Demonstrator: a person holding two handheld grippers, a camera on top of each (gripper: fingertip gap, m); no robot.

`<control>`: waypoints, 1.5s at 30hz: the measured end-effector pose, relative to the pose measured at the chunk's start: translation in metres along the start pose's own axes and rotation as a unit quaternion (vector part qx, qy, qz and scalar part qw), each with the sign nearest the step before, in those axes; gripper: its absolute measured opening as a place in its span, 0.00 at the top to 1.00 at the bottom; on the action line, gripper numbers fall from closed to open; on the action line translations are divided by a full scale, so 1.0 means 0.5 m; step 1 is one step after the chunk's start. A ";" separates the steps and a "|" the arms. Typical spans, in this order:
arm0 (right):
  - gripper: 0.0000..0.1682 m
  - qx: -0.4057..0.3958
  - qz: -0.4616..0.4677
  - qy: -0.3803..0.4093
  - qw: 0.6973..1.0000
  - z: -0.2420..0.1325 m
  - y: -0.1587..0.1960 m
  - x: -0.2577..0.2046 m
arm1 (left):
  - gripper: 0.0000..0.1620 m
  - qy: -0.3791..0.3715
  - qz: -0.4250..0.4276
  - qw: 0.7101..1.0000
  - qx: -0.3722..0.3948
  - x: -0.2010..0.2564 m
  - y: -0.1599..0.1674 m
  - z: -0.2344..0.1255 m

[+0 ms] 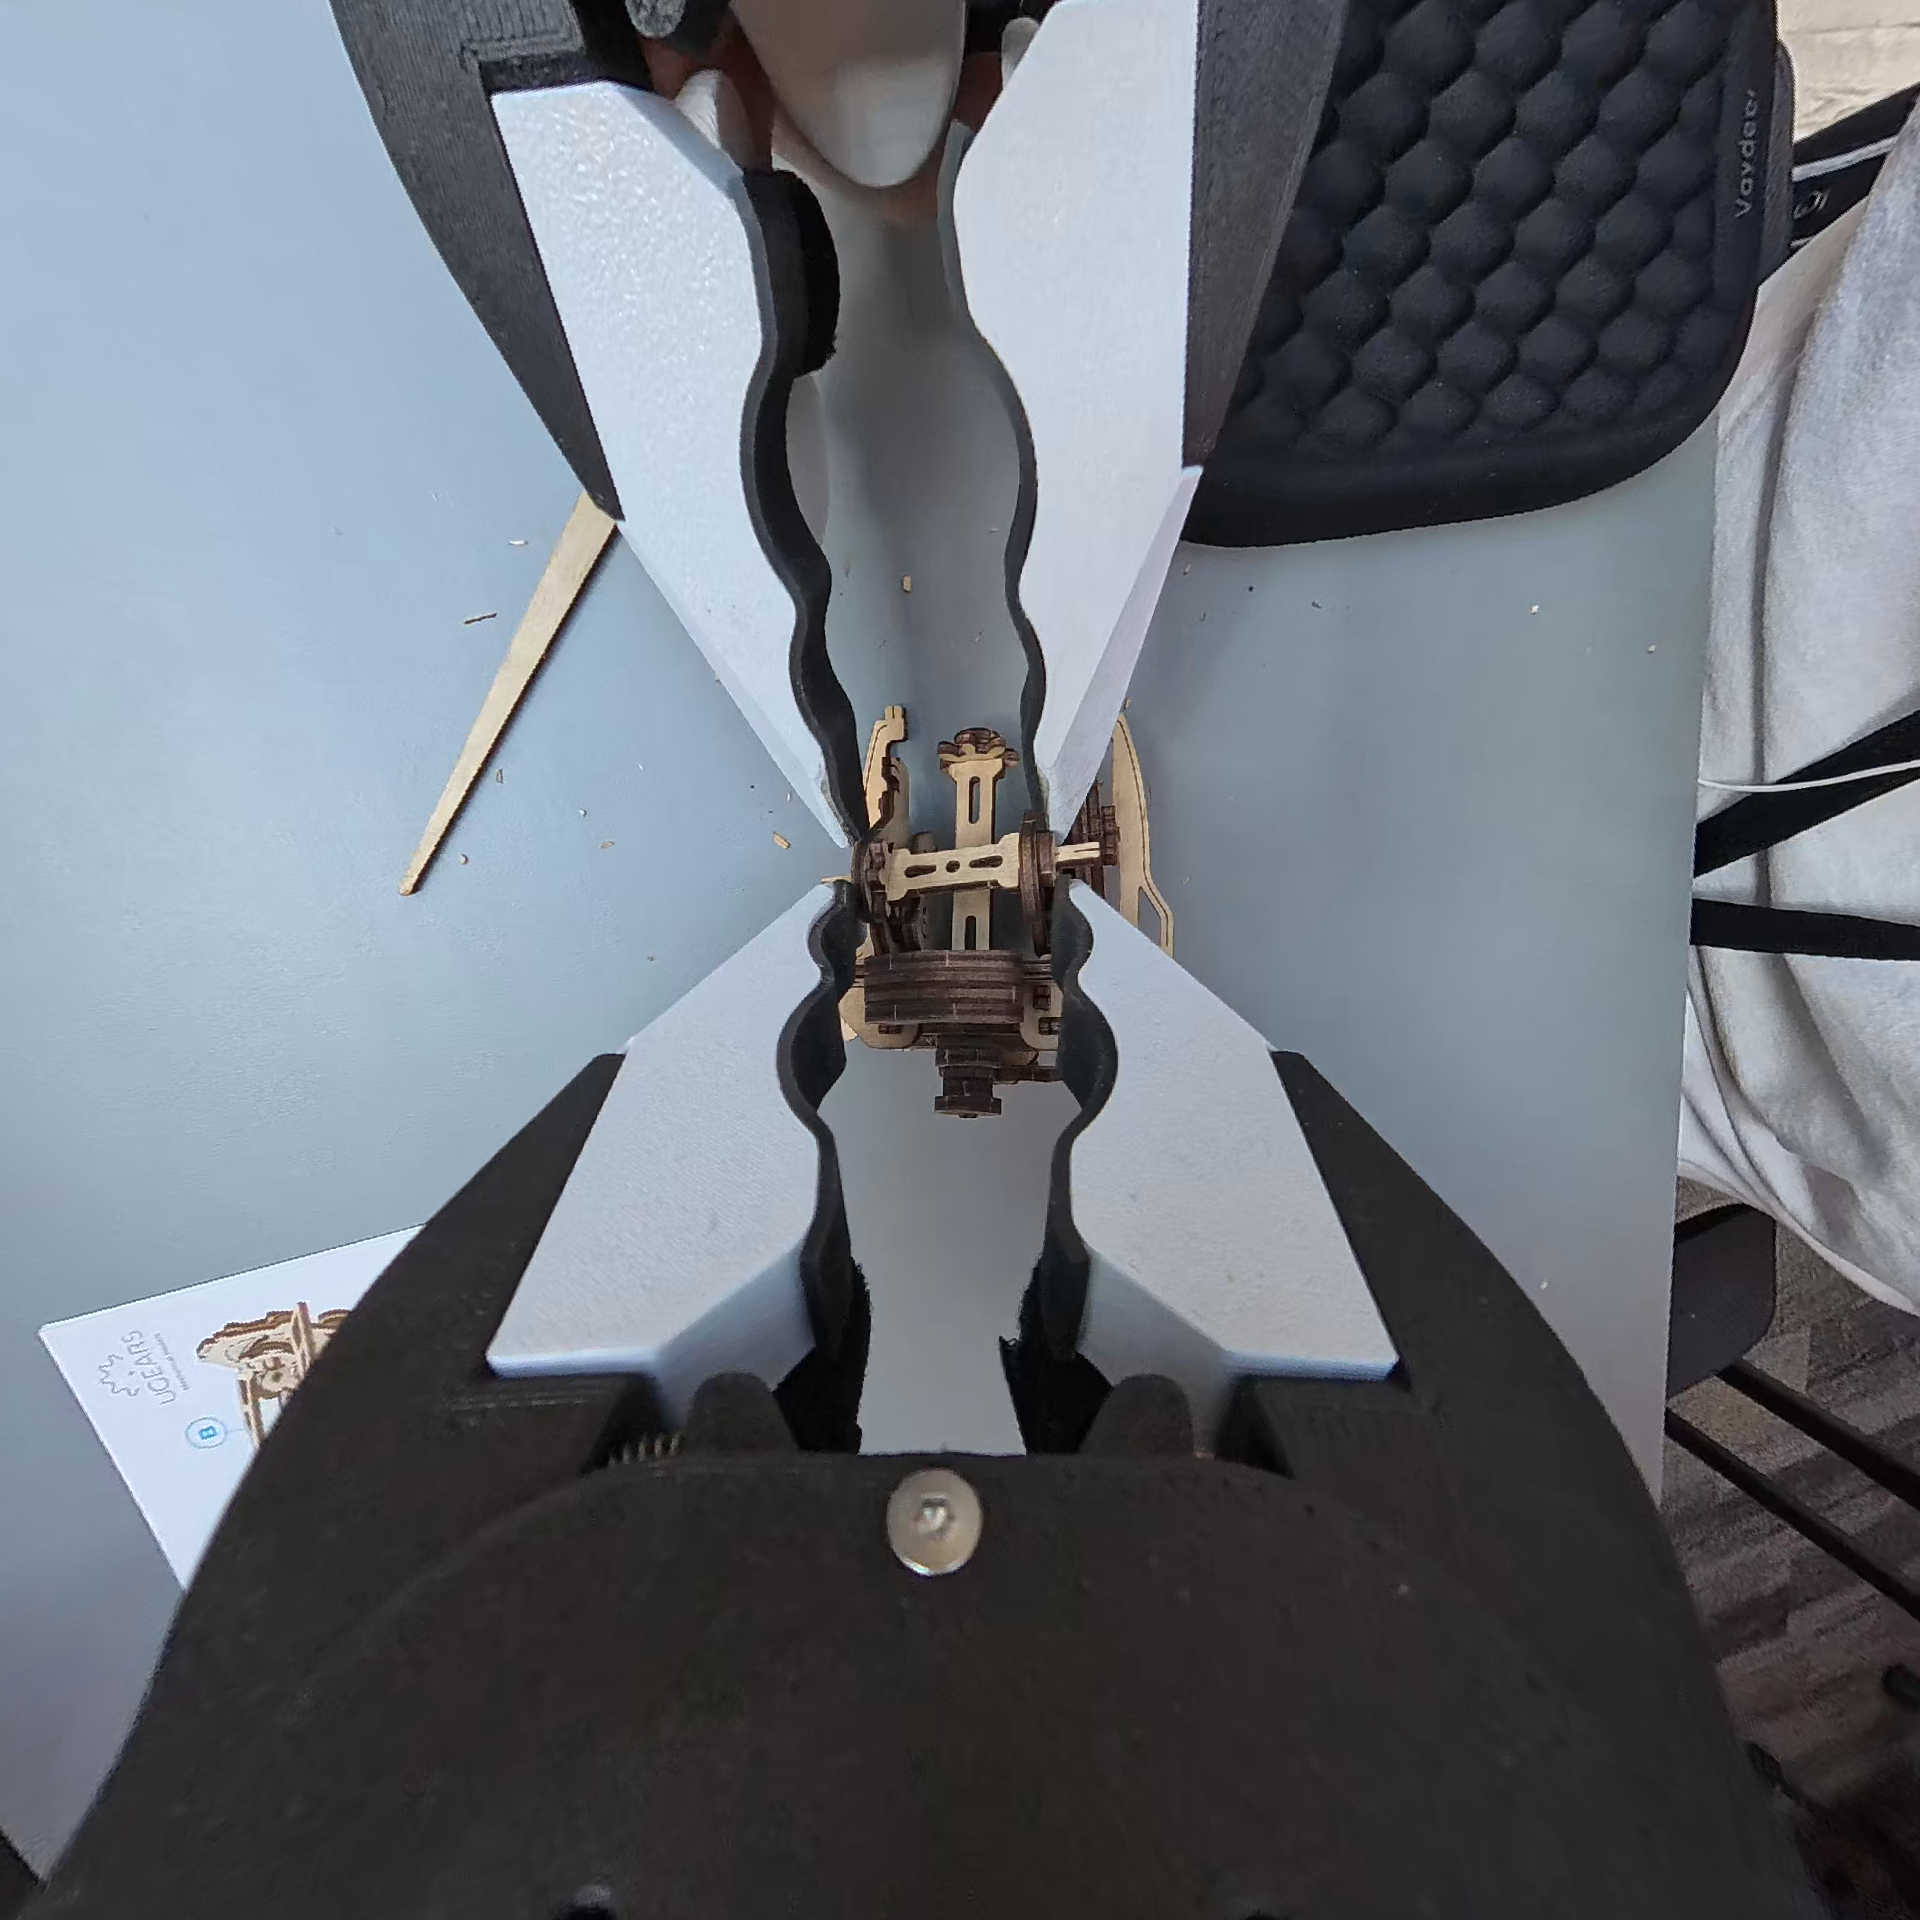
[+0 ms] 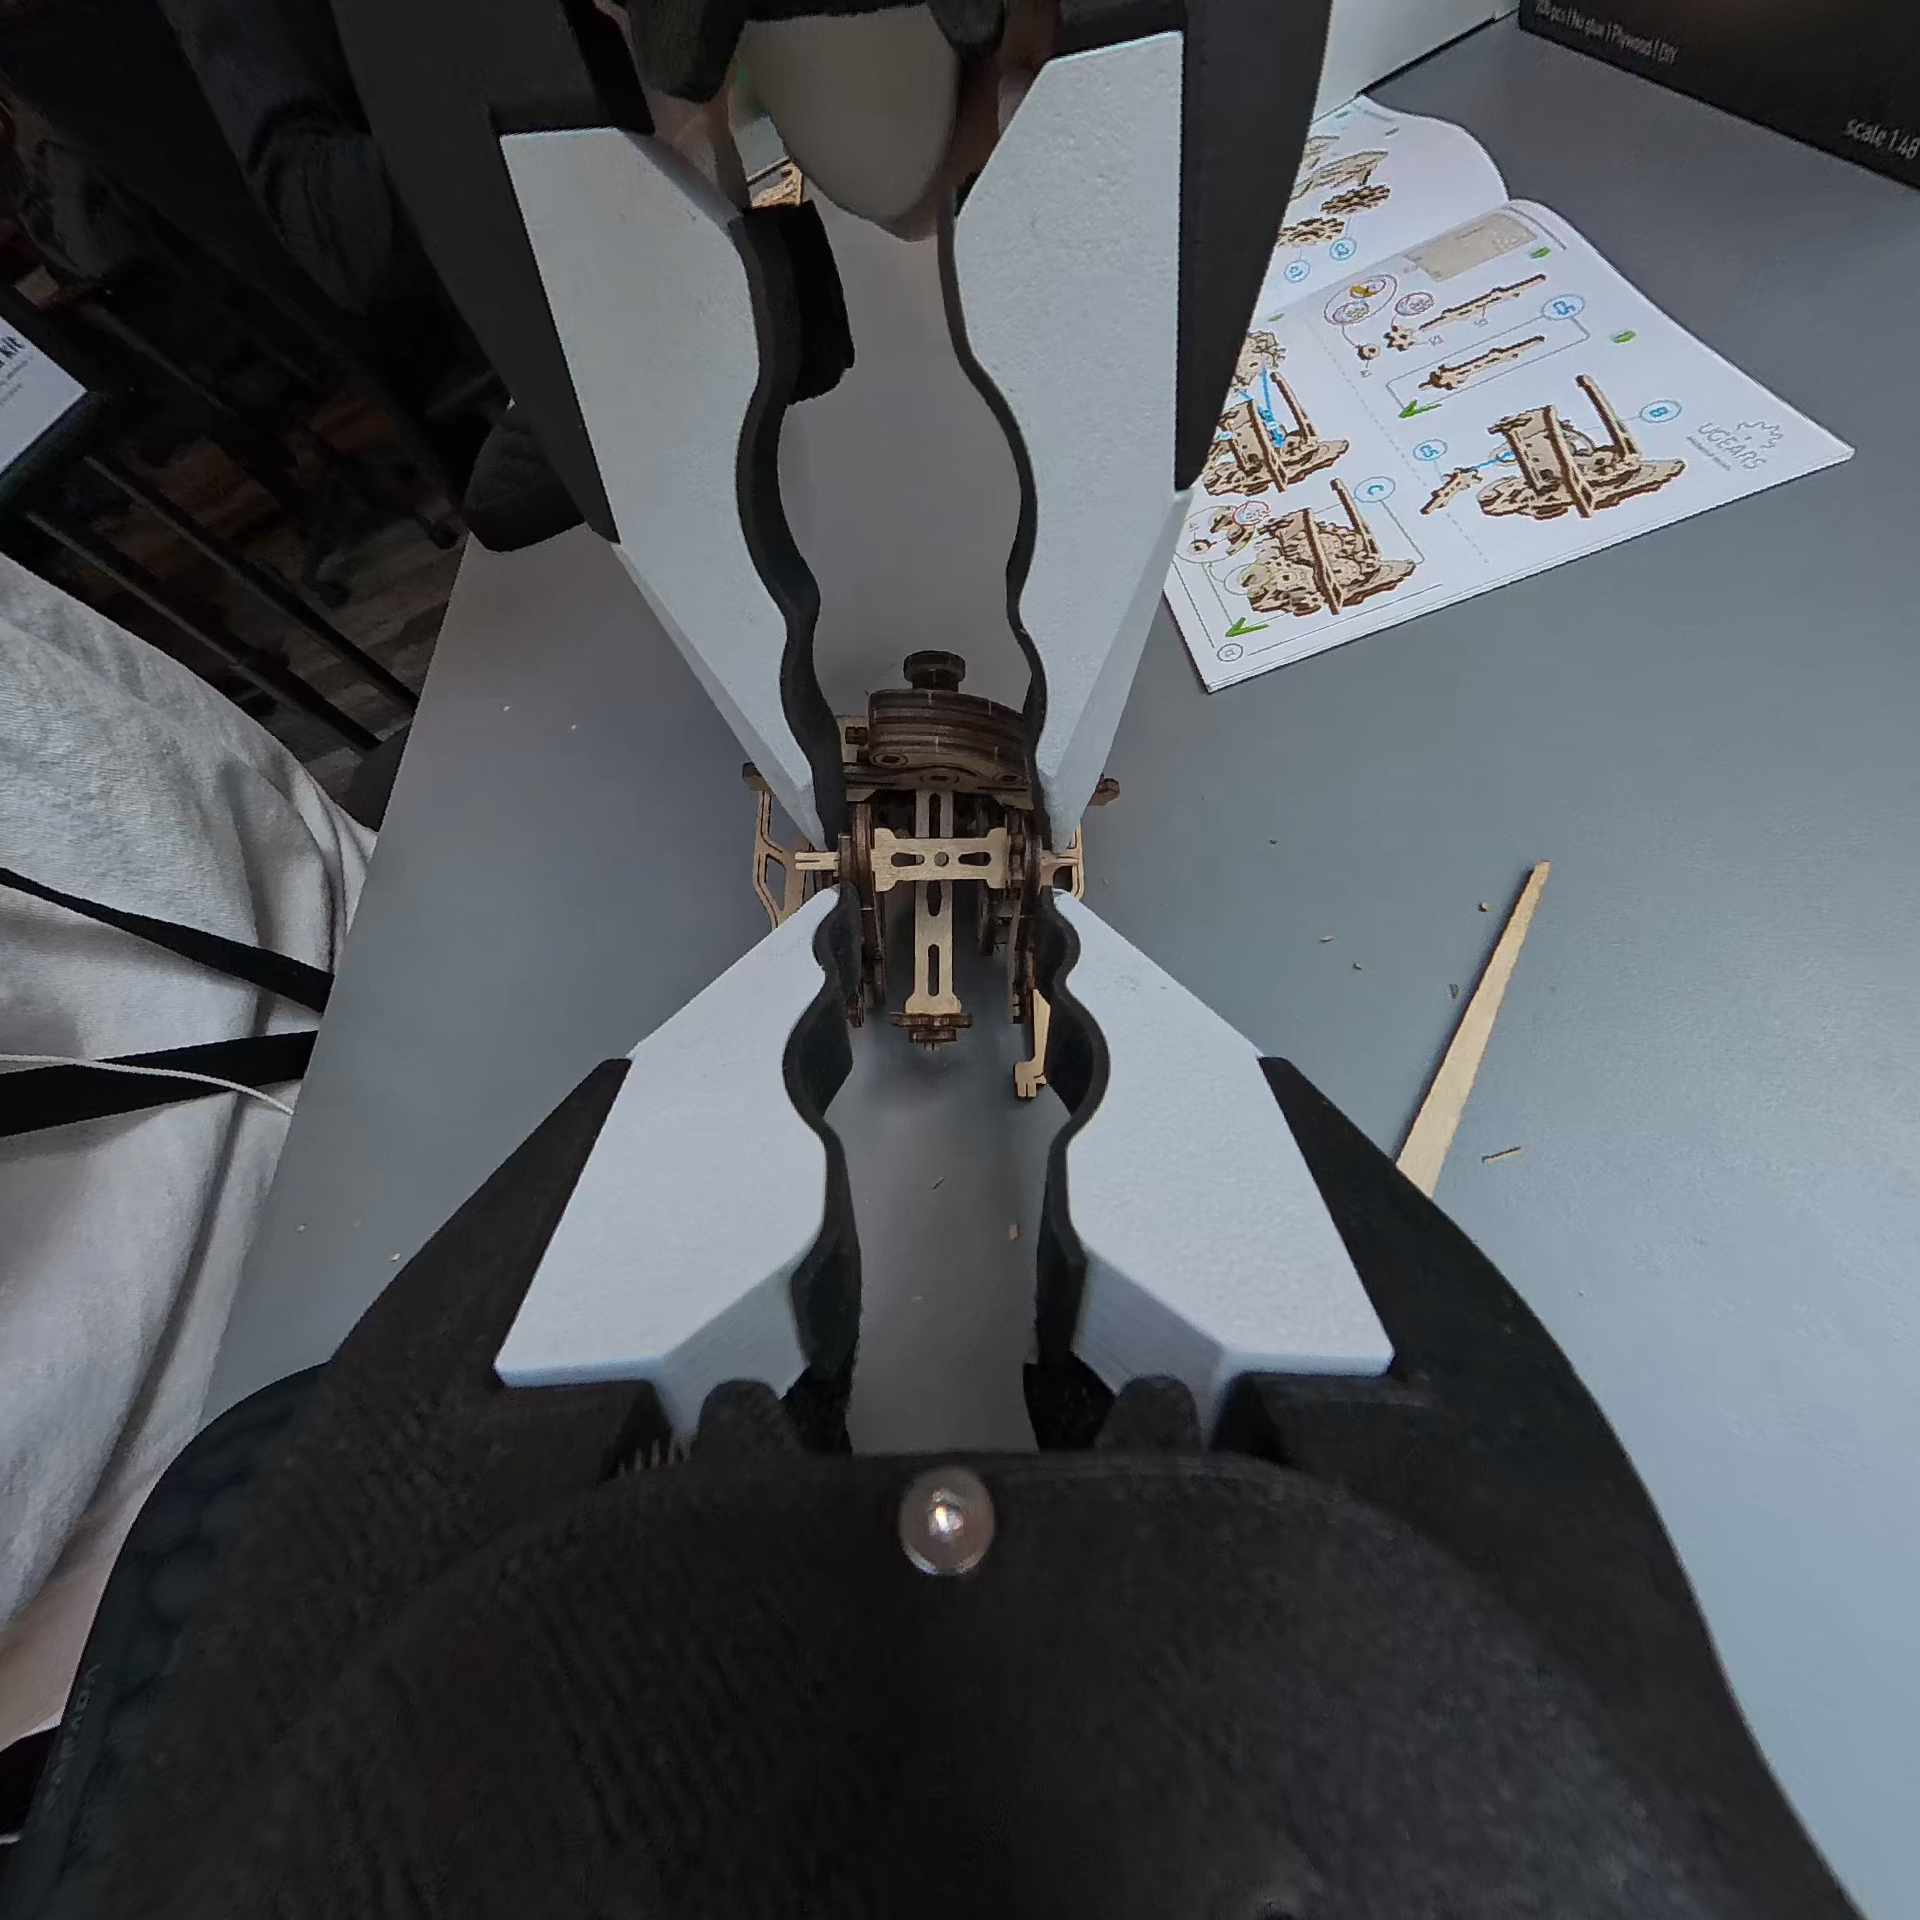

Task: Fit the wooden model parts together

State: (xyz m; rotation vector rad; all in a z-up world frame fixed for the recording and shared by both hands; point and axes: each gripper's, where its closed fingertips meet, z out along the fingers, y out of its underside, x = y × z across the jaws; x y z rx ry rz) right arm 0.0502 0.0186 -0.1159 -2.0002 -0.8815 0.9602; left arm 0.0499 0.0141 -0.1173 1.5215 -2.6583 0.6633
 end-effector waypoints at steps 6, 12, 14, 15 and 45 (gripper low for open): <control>0.92 -0.005 -0.005 -0.013 1.000 -0.003 0.002 -0.009 | 0.77 0.002 -0.013 1.000 -0.009 -0.005 0.002 -0.001; 0.99 0.012 -0.033 -0.026 0.999 -0.014 -0.006 -0.016 | 0.78 0.016 -0.038 0.999 0.002 -0.013 0.003 -0.004; 0.99 0.033 -0.036 -0.040 0.998 -0.026 -0.020 -0.022 | 0.78 0.018 -0.046 0.999 0.007 -0.013 0.004 -0.005; 0.98 0.045 -0.032 -0.046 0.997 -0.031 -0.027 -0.024 | 0.78 0.018 -0.048 0.999 0.009 -0.013 0.004 -0.005; 0.95 0.061 0.043 -0.136 0.988 -0.013 -0.023 -0.033 | 0.78 0.036 -0.018 0.998 0.055 0.007 -0.003 -0.002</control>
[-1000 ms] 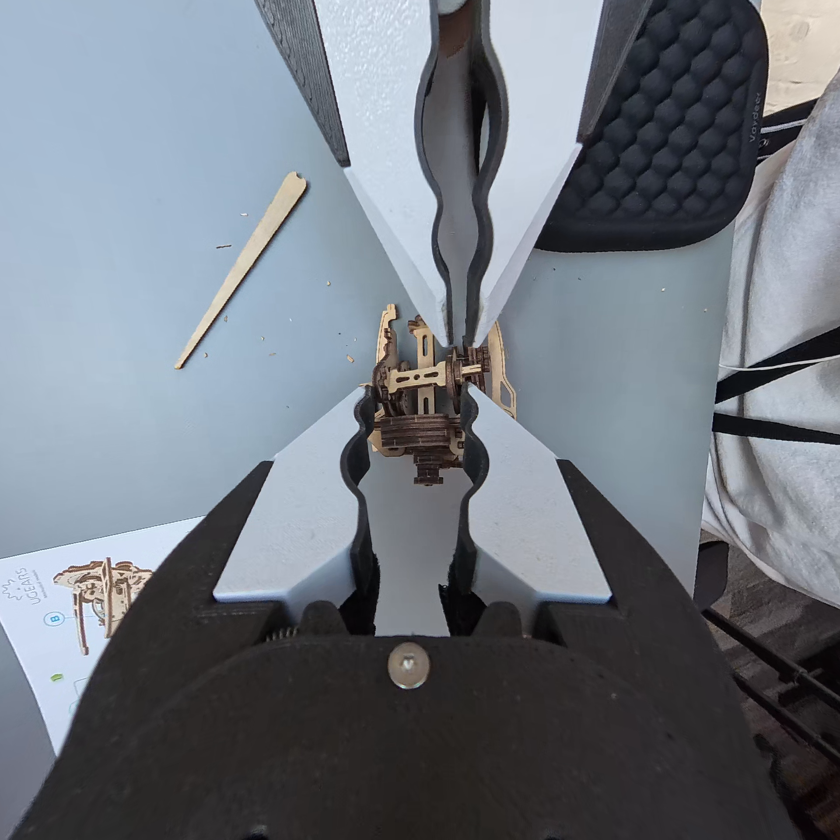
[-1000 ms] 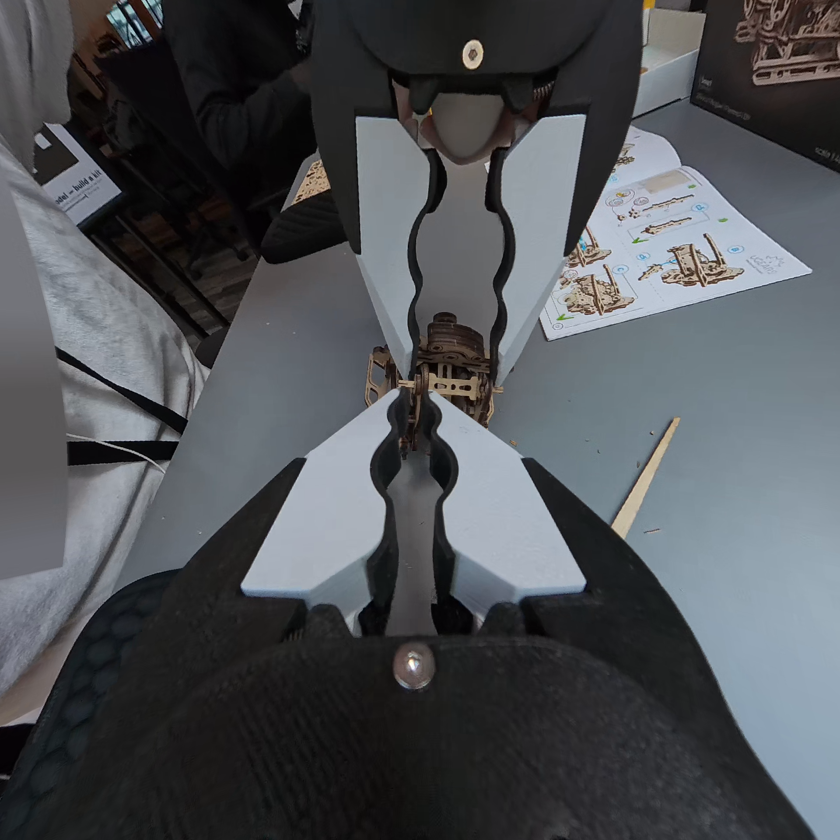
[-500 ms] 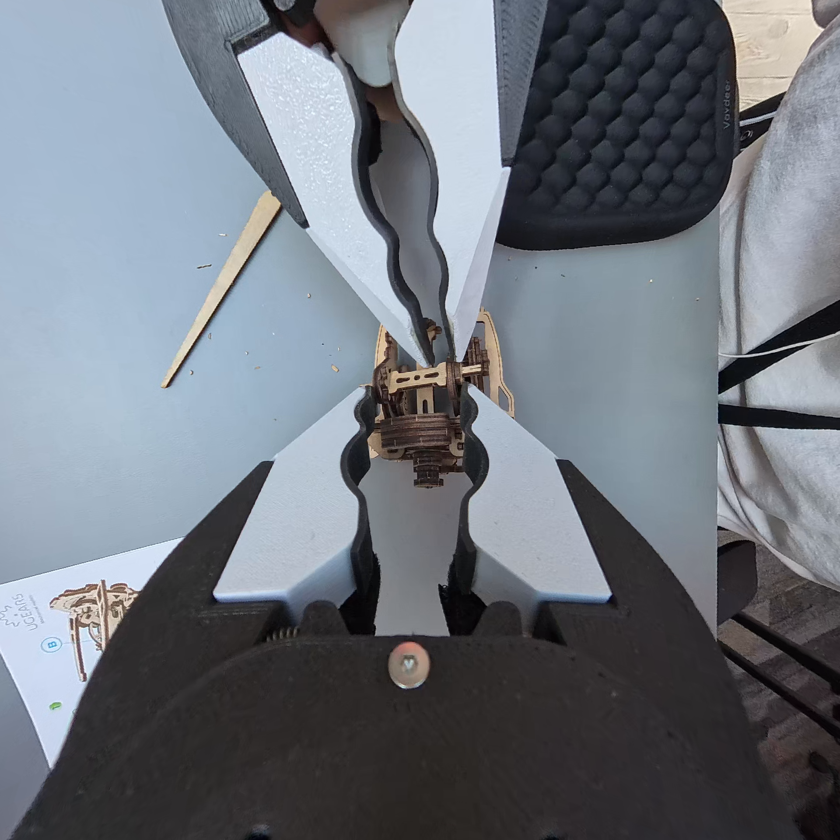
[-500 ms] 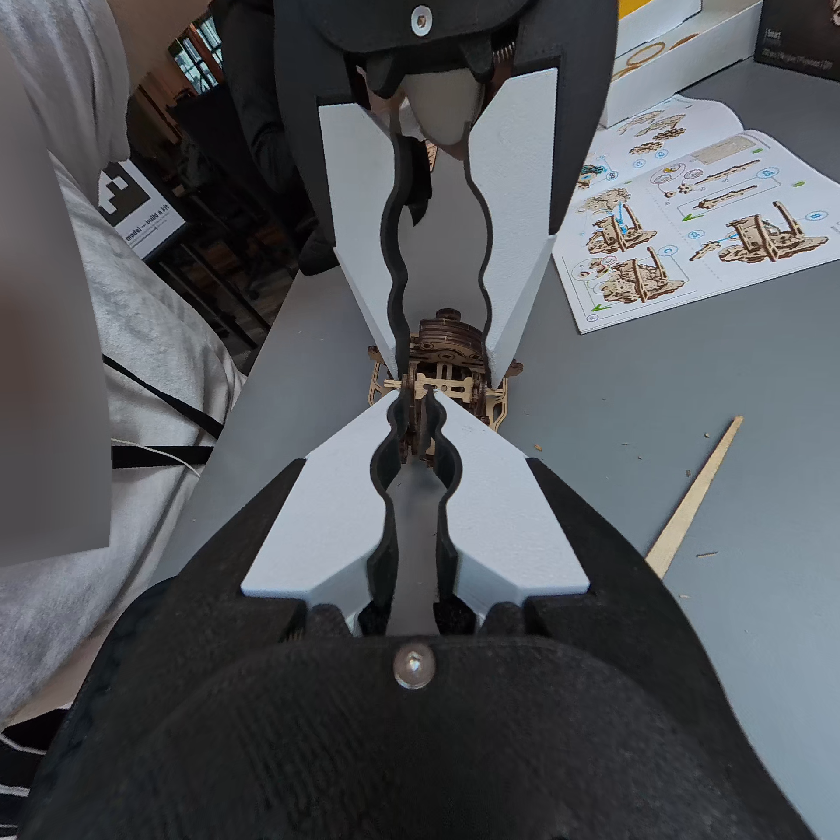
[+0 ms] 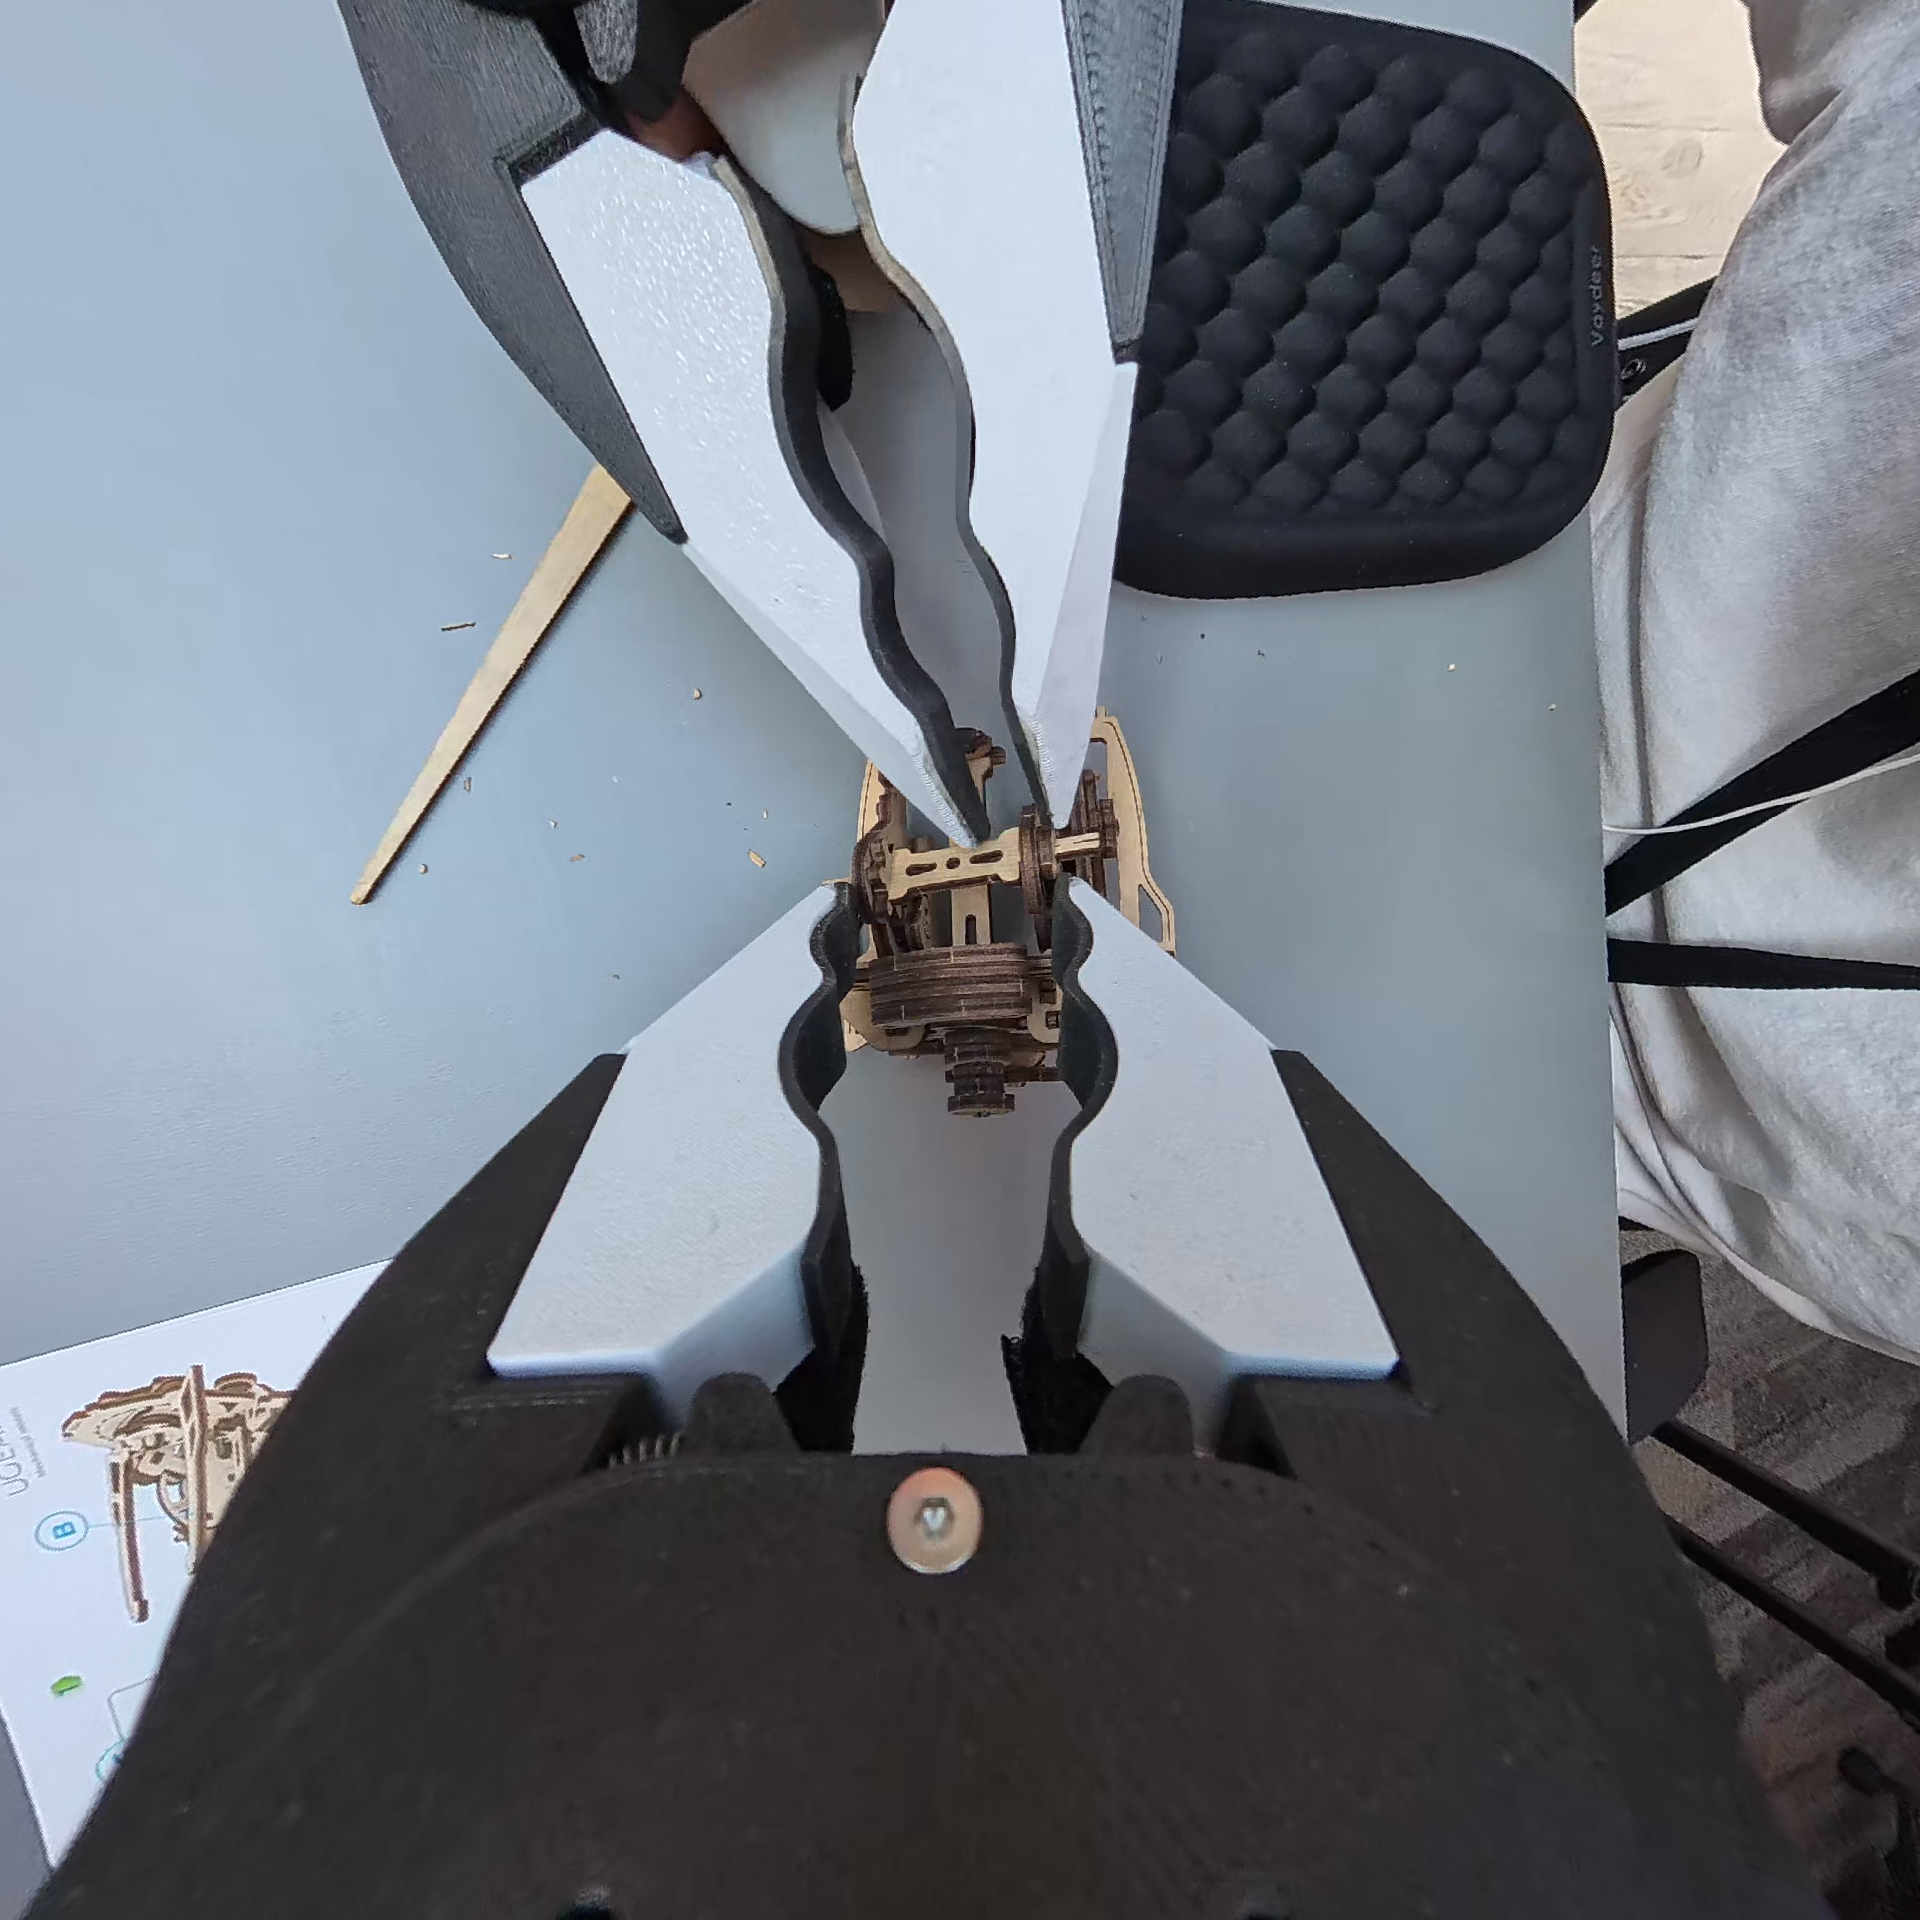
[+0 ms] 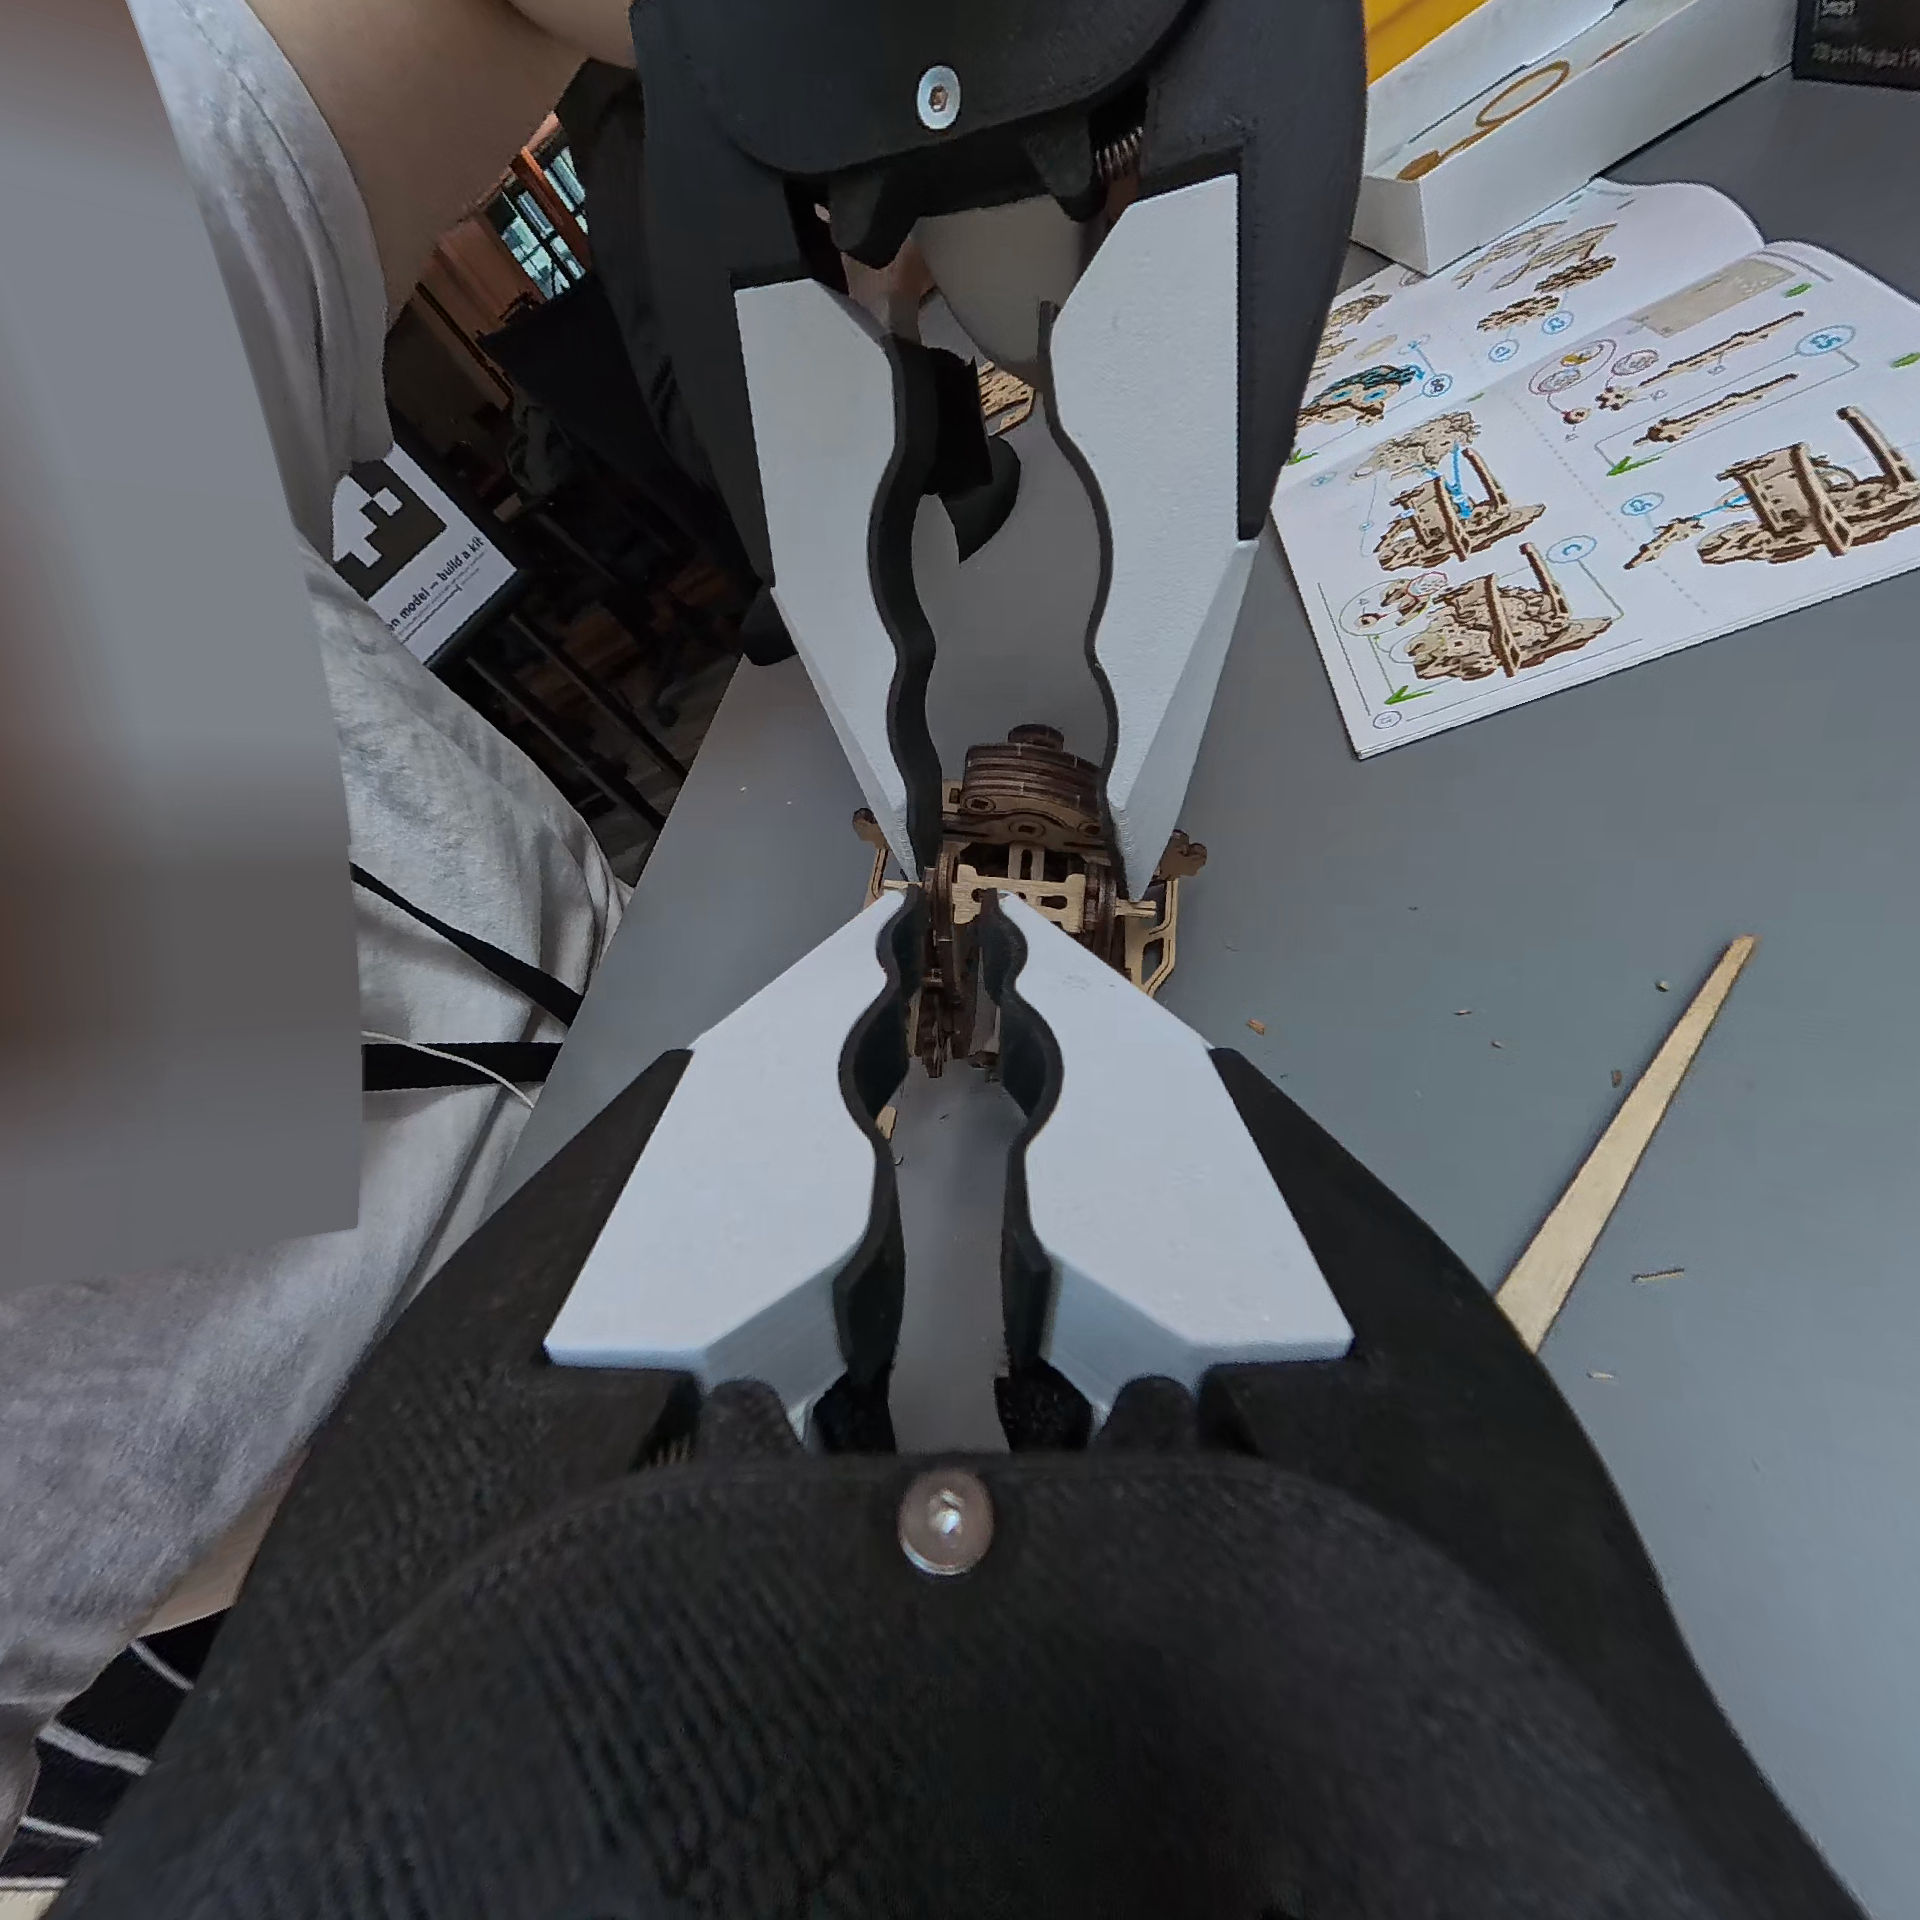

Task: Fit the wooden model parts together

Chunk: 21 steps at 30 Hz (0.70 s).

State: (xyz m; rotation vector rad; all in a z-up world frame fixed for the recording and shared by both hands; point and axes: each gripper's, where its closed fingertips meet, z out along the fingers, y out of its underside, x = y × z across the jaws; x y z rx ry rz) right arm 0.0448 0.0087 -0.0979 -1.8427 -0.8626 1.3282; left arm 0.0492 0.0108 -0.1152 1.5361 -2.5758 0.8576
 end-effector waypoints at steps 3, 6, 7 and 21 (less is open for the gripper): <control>0.96 -0.014 -0.004 0.000 1.000 0.000 0.005 -0.002 | 0.78 -0.002 0.002 1.000 0.002 0.000 -0.002 0.001; 0.98 -0.008 -0.003 -0.008 1.000 0.001 0.004 -0.004 | 0.78 -0.003 0.003 1.000 0.001 0.001 -0.002 0.002; 1.00 -0.005 -0.005 -0.008 1.000 0.000 0.002 -0.005 | 0.78 -0.004 0.003 1.000 0.003 -0.001 -0.002 0.000; 0.98 -0.050 -0.015 0.009 0.999 0.013 0.029 0.003 | 0.78 -0.003 0.002 1.000 0.011 -0.002 -0.001 -0.001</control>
